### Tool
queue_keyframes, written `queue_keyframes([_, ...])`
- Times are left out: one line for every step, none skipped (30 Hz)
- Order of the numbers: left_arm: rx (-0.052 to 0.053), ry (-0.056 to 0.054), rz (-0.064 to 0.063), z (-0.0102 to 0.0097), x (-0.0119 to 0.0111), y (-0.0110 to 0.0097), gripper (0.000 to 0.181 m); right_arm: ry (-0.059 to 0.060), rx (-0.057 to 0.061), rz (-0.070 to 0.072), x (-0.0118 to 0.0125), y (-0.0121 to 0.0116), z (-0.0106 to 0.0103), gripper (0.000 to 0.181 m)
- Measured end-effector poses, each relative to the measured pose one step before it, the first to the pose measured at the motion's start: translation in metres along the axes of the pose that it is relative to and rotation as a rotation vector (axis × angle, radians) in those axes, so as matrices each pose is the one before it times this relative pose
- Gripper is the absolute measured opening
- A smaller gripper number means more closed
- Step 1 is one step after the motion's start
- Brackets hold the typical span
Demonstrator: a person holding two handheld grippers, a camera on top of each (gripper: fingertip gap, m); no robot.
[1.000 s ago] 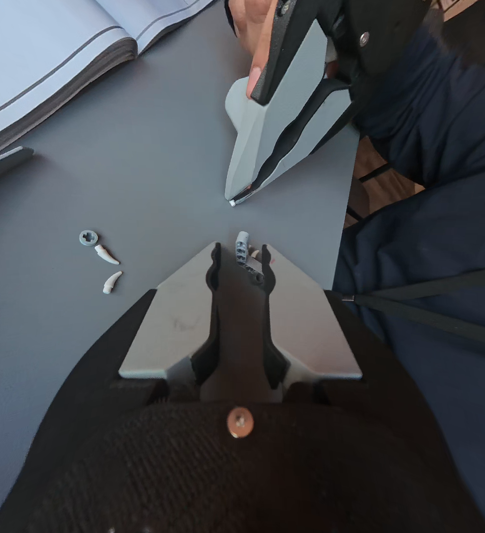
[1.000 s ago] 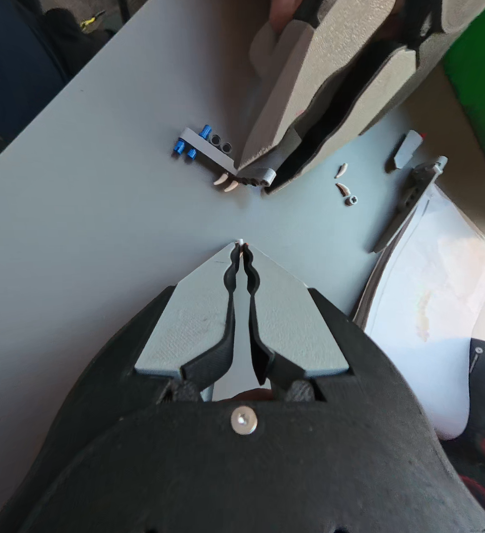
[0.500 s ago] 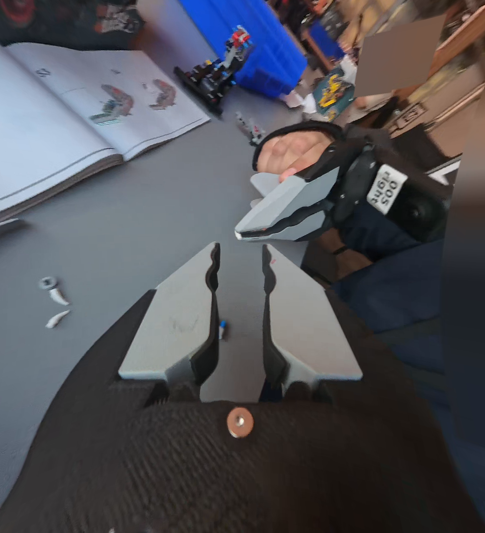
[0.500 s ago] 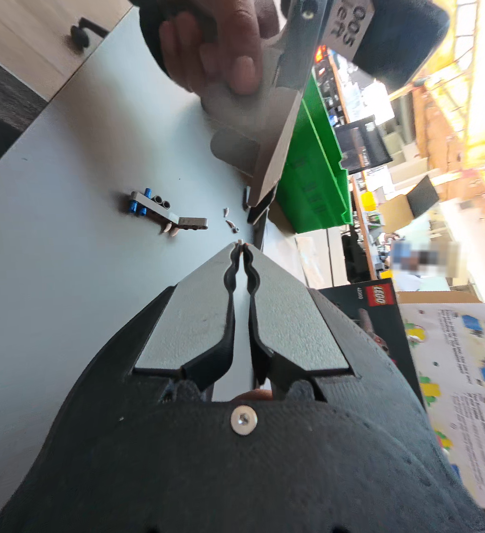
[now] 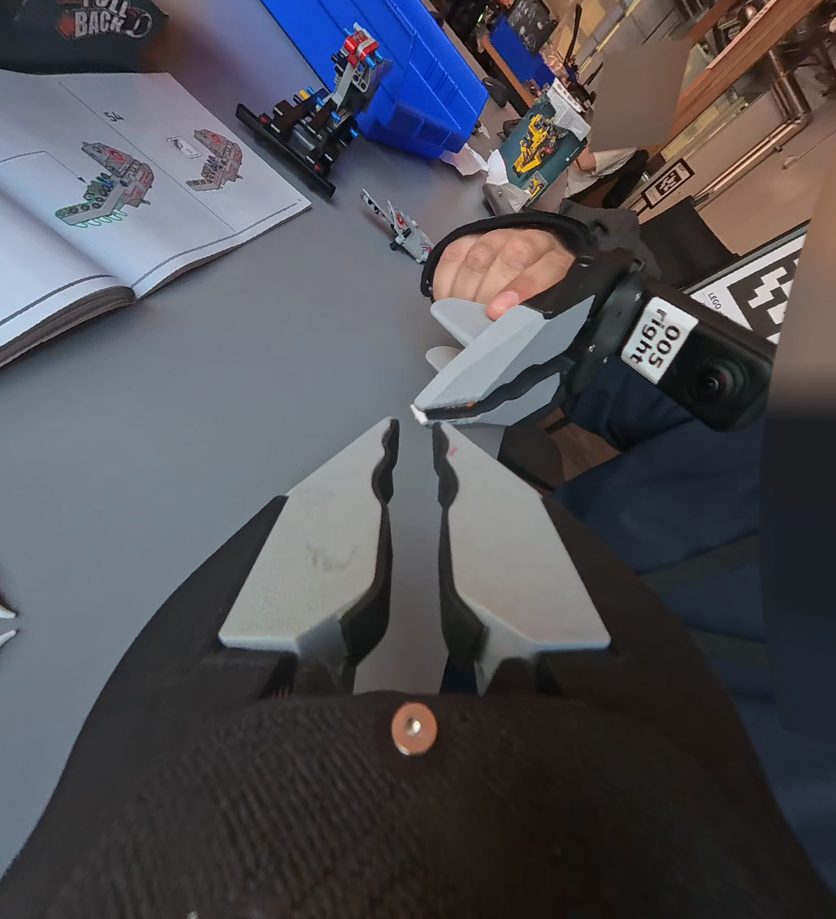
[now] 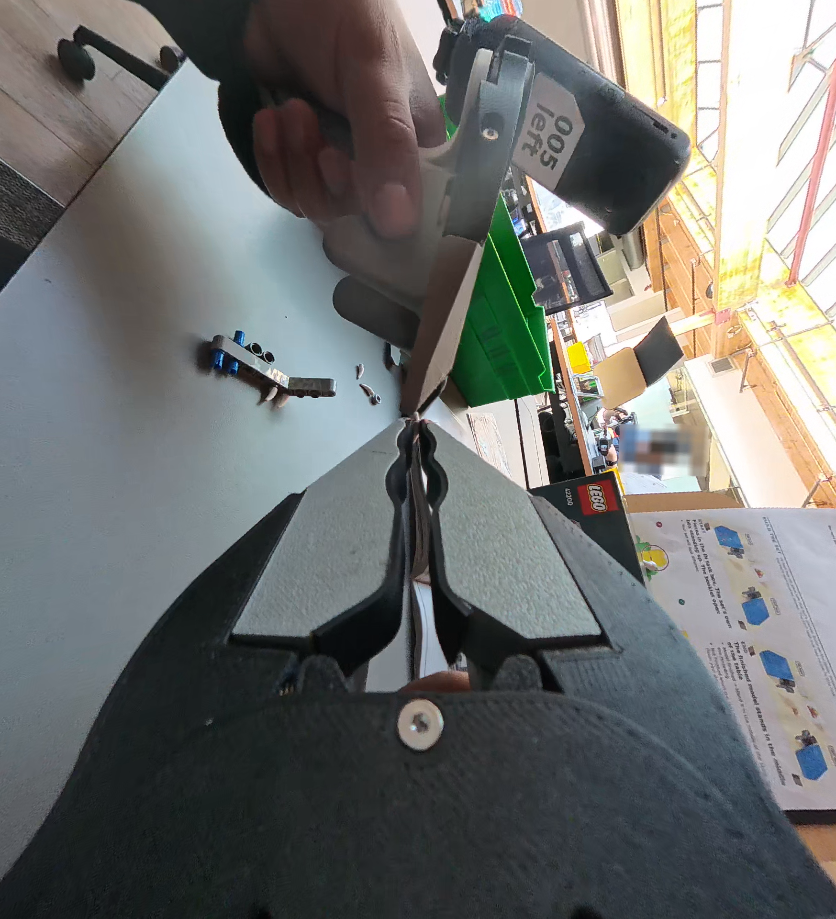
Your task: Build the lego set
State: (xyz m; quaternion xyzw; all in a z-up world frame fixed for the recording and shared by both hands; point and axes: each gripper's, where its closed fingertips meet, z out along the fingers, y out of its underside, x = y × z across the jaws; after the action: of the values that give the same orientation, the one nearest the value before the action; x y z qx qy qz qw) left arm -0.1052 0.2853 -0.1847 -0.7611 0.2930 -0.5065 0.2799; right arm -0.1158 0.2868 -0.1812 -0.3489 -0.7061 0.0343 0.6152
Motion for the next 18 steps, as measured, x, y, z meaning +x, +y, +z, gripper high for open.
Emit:
queue_keyframes([0.0024,0.0018,-0.0018,0.00051,-0.00019,-0.00069,0.011,0.0025,-0.0012,-0.0029,0.00031,-0.00006,-0.00009,0.000])
queue_keyframes([0.0004,-0.0018,-0.0004,0.00037,-0.00080,-0.00041,0.011,-0.0007,-0.0022,-0.0013,-0.00034,0.00036,0.00021,0.000])
queue_keyframes([0.0010,0.0004,0.0006,0.00006,-0.00037,-0.00032,0.010,-0.0016,-0.0032,-0.0017,-0.00051,0.00074,0.00027,0.000])
queue_keyframes([0.0004,0.0019,0.0018,0.00006,-0.00001,-0.00019,0.008,-0.0005,-0.0028,-0.0045,-0.00060,0.00078,0.00022,0.000])
queue_keyframes([-0.0005,0.0028,0.0018,0.00011,0.00045,0.00003,0.006,0.0009,-0.0012,-0.0087,-0.00057,0.00043,0.00017,0.000])
queue_keyframes([-0.0030,0.0012,0.0017,-0.00004,0.00019,0.00046,0.005,0.0010,0.0005,-0.0106,-0.00064,-0.00008,0.00004,0.000])
queue_keyframes([-0.0050,-0.0016,0.0017,0.00008,-0.00027,0.00084,0.004,0.0010,-0.0015,-0.0064,-0.00054,-0.00006,0.00011,0.000])
queue_keyframes([-0.0028,0.0038,0.0011,0.00003,0.00054,0.00064,0.002,-0.0009,-0.0032,0.0000,-0.00047,0.00011,0.00039,0.000])
queue_keyframes([-0.0015,0.0002,-0.0007,0.00001,-0.00009,0.00057,0.002,-0.0020,-0.0019,0.0021,-0.00048,-0.00009,0.00036,0.000])
queue_keyframes([-0.0005,-0.0010,0.0004,-0.00009,-0.00017,0.00037,0.002,-0.0002,0.0005,-0.0001,-0.00020,-0.00028,0.00016,0.000])
queue_keyframes([0.0019,0.0030,-0.0012,-0.00018,0.00026,-0.00005,0.002,0.0013,0.0013,-0.0028,0.00006,-0.00032,0.00002,0.000])
queue_keyframes([0.0015,0.0022,-0.0026,-0.00032,-0.00001,0.00012,0.002,0.0005,-0.0006,-0.0023,-0.00014,-0.00028,0.00012,0.000])
queue_keyframes([0.0003,-0.0006,-0.0024,-0.00020,-0.00043,0.00018,0.003,0.0000,-0.0015,-0.0016,-0.00030,-0.00002,0.00011,0.000])
queue_keyframes([-0.0004,0.0002,-0.0026,-0.00011,-0.00041,0.00026,0.003,0.0007,-0.0022,-0.0032,-0.00017,0.00002,0.00027,0.000])
queue_keyframes([-0.0003,-0.0003,-0.0028,-0.00015,-0.00033,0.00024,0.003,0.0022,-0.0035,-0.0053,-0.00017,0.00012,0.00026,0.000])
queue_keyframes([0.0002,-0.0023,-0.0028,-0.00001,-0.00065,0.00009,0.004,0.0034,-0.0049,-0.0070,-0.00010,0.00032,0.00016,0.000])
queue_keyframes([-0.0002,-0.0020,-0.0040,0.00003,-0.00080,0.00001,0.004,0.0045,-0.0071,-0.0092,0.00000,0.00043,0.00036,0.000])
queue_keyframes([0.0003,-0.0002,-0.0039,0.00013,-0.00046,-0.00015,0.004,0.0067,-0.0087,-0.0123,0.00013,0.00068,0.00038,0.000])
